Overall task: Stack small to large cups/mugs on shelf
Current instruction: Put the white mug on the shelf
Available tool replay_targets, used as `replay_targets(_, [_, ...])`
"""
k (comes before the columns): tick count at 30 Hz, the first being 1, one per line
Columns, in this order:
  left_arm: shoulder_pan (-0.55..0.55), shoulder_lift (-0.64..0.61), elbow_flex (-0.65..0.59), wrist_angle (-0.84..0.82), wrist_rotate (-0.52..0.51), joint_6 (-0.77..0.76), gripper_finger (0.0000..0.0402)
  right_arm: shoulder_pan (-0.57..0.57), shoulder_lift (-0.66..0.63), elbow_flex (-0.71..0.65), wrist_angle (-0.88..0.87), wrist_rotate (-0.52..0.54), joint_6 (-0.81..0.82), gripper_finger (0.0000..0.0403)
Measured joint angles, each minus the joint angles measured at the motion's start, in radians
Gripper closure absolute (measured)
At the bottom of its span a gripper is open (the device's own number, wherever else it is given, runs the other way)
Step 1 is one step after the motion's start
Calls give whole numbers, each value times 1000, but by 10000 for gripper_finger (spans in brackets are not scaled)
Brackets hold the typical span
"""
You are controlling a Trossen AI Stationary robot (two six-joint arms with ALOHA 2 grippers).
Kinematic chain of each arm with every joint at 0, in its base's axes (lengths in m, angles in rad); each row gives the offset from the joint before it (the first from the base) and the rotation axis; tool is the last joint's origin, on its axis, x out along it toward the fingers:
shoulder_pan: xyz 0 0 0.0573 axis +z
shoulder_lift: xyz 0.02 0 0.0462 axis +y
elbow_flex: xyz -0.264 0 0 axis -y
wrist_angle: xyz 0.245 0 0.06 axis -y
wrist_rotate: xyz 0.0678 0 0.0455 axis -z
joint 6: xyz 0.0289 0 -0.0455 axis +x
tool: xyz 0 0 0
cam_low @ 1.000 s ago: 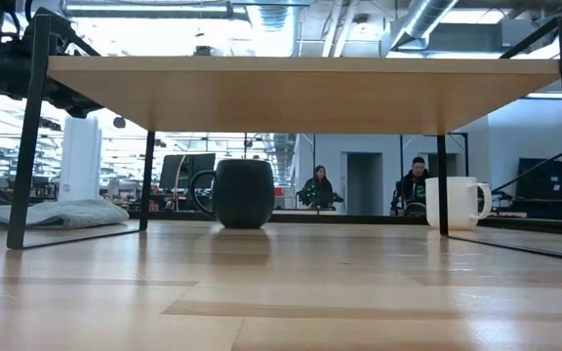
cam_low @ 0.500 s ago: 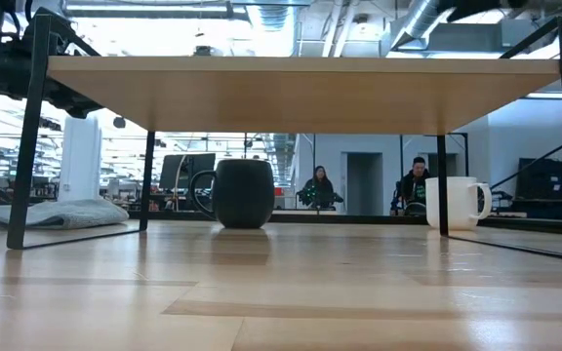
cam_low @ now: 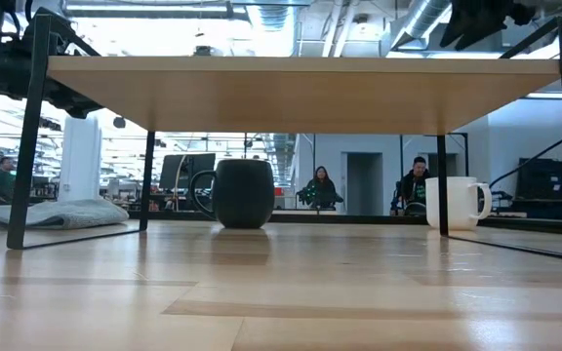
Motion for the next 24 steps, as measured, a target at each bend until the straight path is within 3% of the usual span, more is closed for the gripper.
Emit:
replay_targets(6, [0,0,0,0,0,0,255,-15,19,0,-40,-67,0,175])
replay_targets(24, [0,0,0,0,0,0,255,-15,23,0,-109,-80,-1,175])
